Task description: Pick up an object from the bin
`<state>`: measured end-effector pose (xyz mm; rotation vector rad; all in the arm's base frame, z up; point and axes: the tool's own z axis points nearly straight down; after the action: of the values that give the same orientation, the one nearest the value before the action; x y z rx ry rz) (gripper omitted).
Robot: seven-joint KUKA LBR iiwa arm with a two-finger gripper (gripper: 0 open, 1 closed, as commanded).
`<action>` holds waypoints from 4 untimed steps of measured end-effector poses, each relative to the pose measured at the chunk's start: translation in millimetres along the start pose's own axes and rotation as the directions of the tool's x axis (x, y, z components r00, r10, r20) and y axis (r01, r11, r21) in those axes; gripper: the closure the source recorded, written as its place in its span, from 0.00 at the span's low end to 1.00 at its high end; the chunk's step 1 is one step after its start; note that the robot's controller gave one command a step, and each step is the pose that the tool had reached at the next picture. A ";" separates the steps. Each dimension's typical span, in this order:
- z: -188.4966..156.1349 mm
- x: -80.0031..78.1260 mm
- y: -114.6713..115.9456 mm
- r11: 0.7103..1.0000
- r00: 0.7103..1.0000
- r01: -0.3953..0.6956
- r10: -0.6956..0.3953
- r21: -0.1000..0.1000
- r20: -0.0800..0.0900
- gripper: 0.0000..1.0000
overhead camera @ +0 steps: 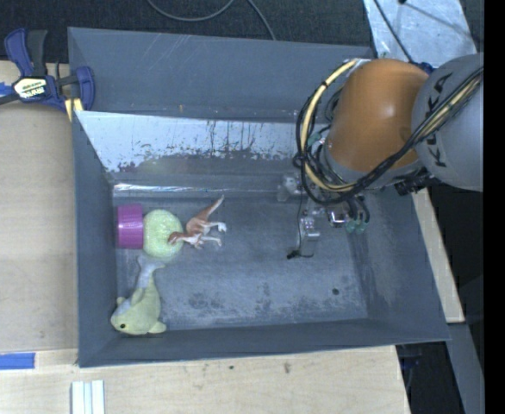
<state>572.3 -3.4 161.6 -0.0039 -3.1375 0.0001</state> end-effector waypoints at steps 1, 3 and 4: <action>-4.9 -1.3 -0.1 1.000 1.000 0.000 0.000 0.000 0.008 0.00; 45.8 -21.0 97.2 0.987 0.987 0.161 -0.161 0.000 0.008 0.00; 54.5 -20.0 104.0 0.975 0.975 0.221 -0.221 0.001 0.005 0.00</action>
Offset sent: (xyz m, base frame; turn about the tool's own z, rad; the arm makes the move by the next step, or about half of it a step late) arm 0.0278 0.0831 -0.0916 -0.2470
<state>592.3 100.5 107.0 0.3463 -3.1238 -0.0001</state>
